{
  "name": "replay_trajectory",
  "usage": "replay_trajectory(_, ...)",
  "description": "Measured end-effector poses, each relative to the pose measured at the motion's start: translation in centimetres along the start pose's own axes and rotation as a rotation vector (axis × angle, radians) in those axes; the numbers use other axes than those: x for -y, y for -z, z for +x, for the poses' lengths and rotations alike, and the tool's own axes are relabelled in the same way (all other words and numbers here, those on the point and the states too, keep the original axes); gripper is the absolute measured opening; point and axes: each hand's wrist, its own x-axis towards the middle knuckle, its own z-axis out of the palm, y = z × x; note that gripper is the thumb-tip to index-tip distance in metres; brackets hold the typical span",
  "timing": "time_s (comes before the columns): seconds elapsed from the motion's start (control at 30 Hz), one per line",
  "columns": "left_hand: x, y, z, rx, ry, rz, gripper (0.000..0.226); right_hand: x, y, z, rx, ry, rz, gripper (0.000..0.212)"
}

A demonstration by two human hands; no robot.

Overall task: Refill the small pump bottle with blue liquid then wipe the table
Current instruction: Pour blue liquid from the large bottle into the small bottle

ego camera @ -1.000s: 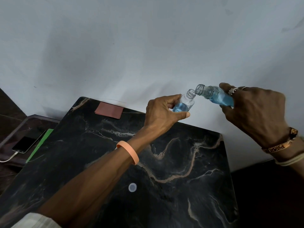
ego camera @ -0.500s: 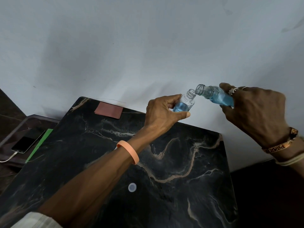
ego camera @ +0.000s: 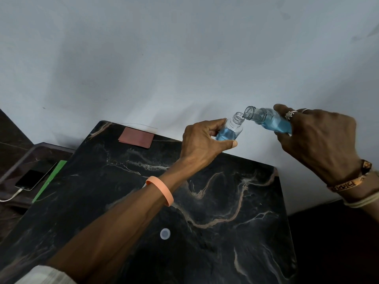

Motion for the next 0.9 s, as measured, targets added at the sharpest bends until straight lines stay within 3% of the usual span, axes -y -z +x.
replay_trajectory(0.9,0.3,-0.07,-0.09,0.007,-0.034,-0.002,0.054,0.19,0.25,-0.18,0.03,-0.005,-0.01,0.045)
